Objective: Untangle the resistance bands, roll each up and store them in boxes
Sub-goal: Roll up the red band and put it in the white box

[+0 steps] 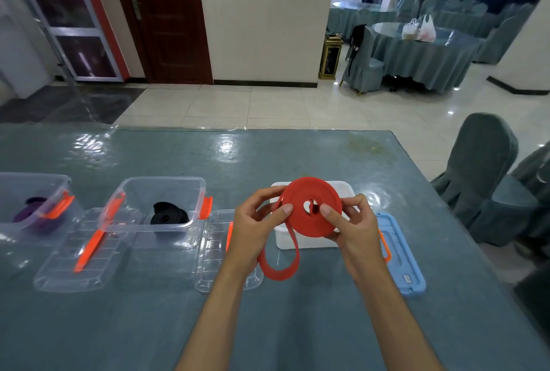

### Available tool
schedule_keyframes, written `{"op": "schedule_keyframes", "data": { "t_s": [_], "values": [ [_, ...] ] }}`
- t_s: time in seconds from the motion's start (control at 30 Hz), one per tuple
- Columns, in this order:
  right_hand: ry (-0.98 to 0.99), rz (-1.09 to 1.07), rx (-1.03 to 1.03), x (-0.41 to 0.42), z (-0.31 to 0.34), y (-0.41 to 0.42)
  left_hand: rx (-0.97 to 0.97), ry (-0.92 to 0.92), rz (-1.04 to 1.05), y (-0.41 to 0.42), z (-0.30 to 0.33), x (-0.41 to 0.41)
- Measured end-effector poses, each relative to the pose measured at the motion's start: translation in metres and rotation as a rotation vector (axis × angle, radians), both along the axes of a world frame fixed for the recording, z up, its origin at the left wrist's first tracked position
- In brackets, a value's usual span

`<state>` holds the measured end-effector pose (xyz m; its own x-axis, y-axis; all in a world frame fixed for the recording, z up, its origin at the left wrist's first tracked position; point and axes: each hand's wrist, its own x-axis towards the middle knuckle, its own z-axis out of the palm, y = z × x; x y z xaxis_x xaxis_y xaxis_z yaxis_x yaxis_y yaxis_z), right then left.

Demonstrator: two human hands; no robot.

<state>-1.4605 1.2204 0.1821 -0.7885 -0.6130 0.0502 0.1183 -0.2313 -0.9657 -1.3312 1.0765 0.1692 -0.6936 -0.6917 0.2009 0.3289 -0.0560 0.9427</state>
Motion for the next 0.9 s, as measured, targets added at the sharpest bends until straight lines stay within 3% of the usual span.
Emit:
{"op": "schedule_keyframes", "data": {
  "t_s": [0.13,0.4,0.63,0.9],
  "values": [
    [0.083,0.103,0.117,-0.014,-0.001,0.008,0.039,-0.029,0.023,-0.007,-0.003,0.001],
    [0.206,0.427,0.290,-0.034,0.011,0.026,-0.029,-0.102,-0.215,-0.003,-0.001,0.000],
    [0.100,0.233,0.209,-0.033,-0.002,0.029,-0.053,-0.183,-0.184,-0.002,-0.014,-0.005],
    [-0.011,0.110,0.100,-0.031,-0.008,0.023,0.122,-0.138,-0.175,0.004,-0.025,-0.008]
  ]
}}
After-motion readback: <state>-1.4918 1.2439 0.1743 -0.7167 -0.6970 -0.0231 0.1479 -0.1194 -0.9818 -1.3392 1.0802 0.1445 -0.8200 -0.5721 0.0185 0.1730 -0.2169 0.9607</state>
